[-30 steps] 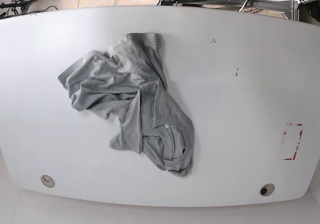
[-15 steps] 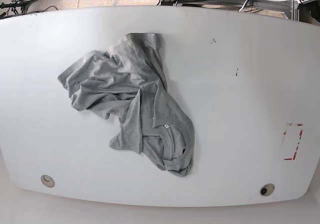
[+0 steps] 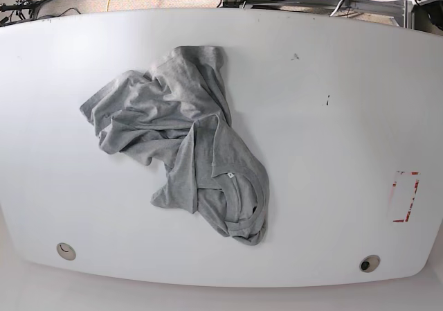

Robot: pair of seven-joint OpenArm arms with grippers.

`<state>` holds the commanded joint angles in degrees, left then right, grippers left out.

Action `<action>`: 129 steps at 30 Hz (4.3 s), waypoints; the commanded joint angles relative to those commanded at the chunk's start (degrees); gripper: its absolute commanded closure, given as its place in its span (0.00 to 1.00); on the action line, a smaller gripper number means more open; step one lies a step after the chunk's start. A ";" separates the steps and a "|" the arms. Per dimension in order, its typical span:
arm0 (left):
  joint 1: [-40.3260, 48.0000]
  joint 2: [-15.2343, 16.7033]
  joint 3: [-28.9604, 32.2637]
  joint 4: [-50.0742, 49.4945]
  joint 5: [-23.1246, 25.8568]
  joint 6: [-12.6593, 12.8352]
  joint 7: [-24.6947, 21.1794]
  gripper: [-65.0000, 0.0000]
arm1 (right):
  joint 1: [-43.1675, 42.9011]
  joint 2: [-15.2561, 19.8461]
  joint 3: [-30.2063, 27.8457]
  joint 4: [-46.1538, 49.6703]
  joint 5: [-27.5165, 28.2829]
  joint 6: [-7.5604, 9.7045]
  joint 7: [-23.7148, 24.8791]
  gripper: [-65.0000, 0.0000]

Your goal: Fold the T-shirt properly

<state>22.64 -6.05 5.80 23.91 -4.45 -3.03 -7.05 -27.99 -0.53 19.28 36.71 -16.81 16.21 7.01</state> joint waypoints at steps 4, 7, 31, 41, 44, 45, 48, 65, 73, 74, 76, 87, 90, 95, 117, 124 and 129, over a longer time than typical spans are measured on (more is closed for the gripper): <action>0.04 0.07 0.02 -0.13 0.05 -0.02 -0.08 0.46 | -0.03 -0.07 -0.03 -0.44 -0.06 0.03 0.14 0.90; 0.28 0.15 0.03 0.09 0.16 -0.07 -0.25 0.47 | -0.20 -0.16 -0.06 -0.34 -0.12 0.09 0.17 0.90; 7.45 0.62 -2.41 15.06 0.34 0.51 1.14 0.43 | -5.84 -1.15 0.18 11.26 -0.62 -0.06 0.07 0.91; 14.10 -0.32 -5.10 23.73 0.25 0.51 1.01 0.44 | -12.62 -2.66 0.17 21.17 -0.56 -0.19 0.45 0.91; 14.83 -0.42 -5.22 25.66 0.29 0.45 1.06 0.44 | -14.32 -3.64 -0.09 23.01 -0.58 -0.11 0.84 0.90; 15.16 -0.46 -5.15 26.08 0.29 0.33 1.07 0.44 | -14.68 -3.74 -0.08 23.36 -0.55 -0.12 0.84 0.90; 16.21 -0.49 -4.98 27.22 0.20 -0.05 1.11 0.44 | -15.71 -3.99 -0.08 24.39 -0.56 0.00 0.78 0.90; 18.21 0.28 -4.48 31.36 0.23 -2.98 1.85 0.43 | -17.54 -3.58 -0.02 27.07 -0.97 0.13 0.73 0.90; 20.72 -0.01 -5.18 35.82 0.38 -0.66 2.12 0.43 | -18.52 -3.44 0.20 29.26 -1.19 0.22 0.61 0.91; 21.15 -0.08 -5.27 36.54 0.36 -0.55 2.19 0.43 | -18.74 -3.40 0.23 29.68 -1.19 0.23 0.57 0.91; 23.75 -0.42 -5.98 41.15 0.39 -0.87 1.51 0.43 | -20.42 -3.46 0.39 32.09 -1.37 0.28 0.80 0.91; 31.22 -0.28 -10.91 53.02 0.41 -1.28 0.74 0.42 | -28.11 -4.36 0.30 43.69 -0.48 0.41 1.19 0.91; 33.90 -0.18 -12.86 57.32 0.45 -1.56 0.39 0.42 | -31.30 -4.68 0.18 48.15 0.72 0.57 1.15 0.91; 36.93 -0.20 -14.75 62.04 0.14 -2.53 0.02 0.42 | -34.26 -4.97 0.14 53.32 3.64 0.64 1.20 0.91; 44.48 -1.75 -16.80 74.70 -6.03 -2.55 -3.70 0.42 | -40.63 -4.44 0.31 66.56 12.10 0.68 0.86 0.91; 42.97 -1.34 -16.78 74.80 -4.64 -2.84 -3.59 0.42 | -38.11 -4.64 1.15 68.69 11.27 0.56 0.62 0.91; 42.34 -1.38 -16.15 74.86 -4.96 -2.85 -3.70 0.42 | -36.91 -4.75 1.02 68.98 11.38 0.56 0.65 0.91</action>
<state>64.99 -7.44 -10.35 98.77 -9.41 -5.88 -10.75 -64.90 -5.28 20.30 105.69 -5.43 16.77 7.65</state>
